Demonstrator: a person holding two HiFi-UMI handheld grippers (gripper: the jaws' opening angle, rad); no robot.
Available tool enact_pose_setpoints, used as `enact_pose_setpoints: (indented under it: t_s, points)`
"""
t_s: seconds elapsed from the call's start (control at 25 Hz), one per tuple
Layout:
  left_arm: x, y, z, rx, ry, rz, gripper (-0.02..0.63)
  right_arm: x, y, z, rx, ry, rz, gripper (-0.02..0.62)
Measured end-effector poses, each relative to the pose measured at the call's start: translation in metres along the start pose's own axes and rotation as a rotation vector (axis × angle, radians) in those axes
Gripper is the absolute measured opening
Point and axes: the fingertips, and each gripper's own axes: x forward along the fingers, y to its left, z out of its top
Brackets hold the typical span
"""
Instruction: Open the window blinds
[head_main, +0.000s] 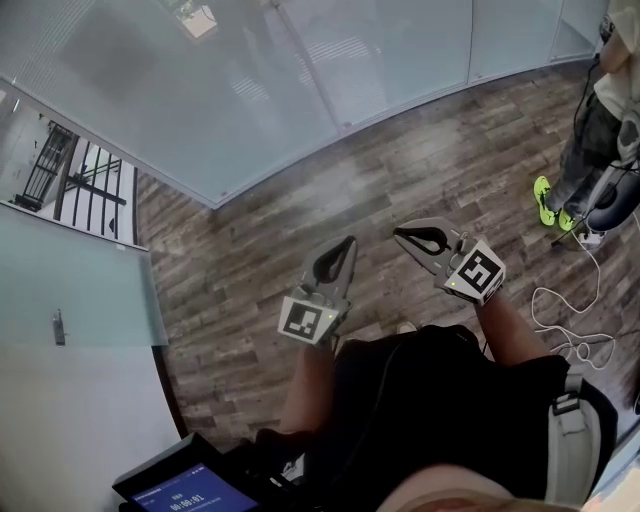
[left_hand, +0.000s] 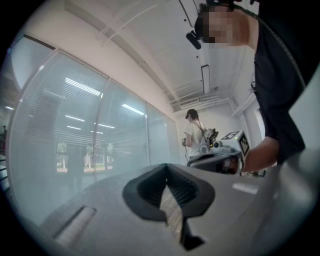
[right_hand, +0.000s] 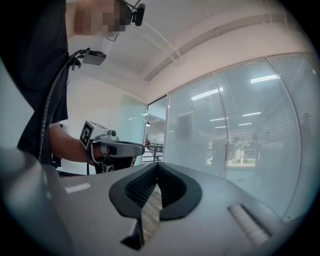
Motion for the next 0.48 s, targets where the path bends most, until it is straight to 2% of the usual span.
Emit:
enact_pose_setpoints:
  t_s: [0.24, 0.48]
  points:
    - [-0.008, 0.009, -0.003, -0.004, 0.032, 0.031, 0.003, 0.010, -0.003, 0.000, 0.020, -0.016, 0.017, 0.006]
    - [-0.006, 0.016, -0.004, -0.002, 0.033, 0.024, 0.003, 0.017, -0.006, 0.000, 0.016, -0.021, 0.020, 0.006]
